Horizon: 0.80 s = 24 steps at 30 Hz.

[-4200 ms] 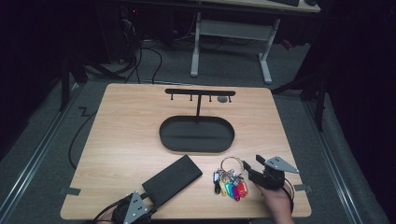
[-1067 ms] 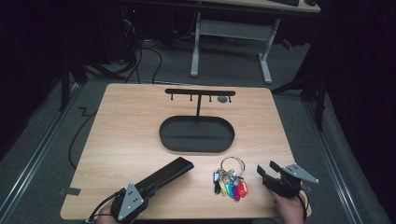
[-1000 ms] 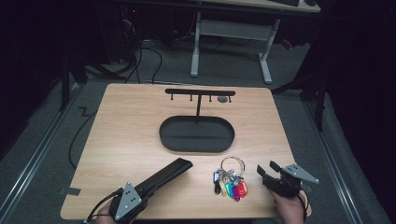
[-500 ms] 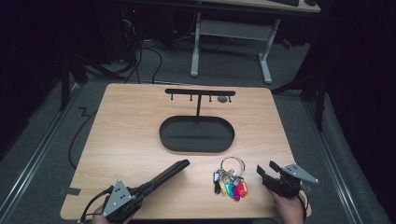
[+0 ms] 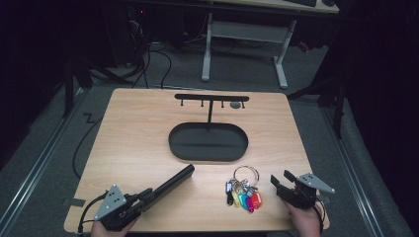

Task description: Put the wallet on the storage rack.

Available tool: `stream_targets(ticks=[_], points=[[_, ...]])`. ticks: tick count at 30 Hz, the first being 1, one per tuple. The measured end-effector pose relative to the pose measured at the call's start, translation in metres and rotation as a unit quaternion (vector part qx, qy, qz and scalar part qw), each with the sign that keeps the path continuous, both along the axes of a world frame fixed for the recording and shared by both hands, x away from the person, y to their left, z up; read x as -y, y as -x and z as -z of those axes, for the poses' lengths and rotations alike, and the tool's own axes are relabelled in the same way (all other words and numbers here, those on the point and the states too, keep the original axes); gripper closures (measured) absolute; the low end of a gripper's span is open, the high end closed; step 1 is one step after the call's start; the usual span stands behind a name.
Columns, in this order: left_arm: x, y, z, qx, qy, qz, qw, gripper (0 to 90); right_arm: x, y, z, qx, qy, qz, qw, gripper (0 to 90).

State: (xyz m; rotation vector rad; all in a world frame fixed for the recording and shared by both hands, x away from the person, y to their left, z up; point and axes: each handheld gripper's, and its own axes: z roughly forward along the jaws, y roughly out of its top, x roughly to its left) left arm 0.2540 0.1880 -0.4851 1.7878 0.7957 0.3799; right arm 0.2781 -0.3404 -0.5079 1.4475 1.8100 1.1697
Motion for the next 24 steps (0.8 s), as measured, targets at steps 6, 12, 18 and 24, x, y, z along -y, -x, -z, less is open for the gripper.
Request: stream_targets(ticks=[6, 12, 18, 24], points=[[-0.006, -0.004, 0.003, -0.002, 0.011, -0.004, 0.9999, 81.7, 0.000, 0.001, 0.000, -0.002, -0.001, 0.001, 1.0000, 39.6], [-0.010, -0.006, 0.006, -0.002, 0.019, -0.015, 0.9997, 79.9, -0.001, 0.001, 0.000, -0.002, -0.003, -0.003, 1.0000, 39.9], [-0.009, -0.005, 0.006, 0.011, 0.005, -0.023, 0.9997, 78.7, 0.001, 0.002, 0.000, -0.002, -0.002, -0.005, 1.0000, 39.8], [-0.012, -0.006, 0.007, 0.013, 0.006, -0.025, 0.9996, 74.8, 0.000, 0.000, 0.000, -0.005, -0.001, -0.008, 1.0000, 39.8]])
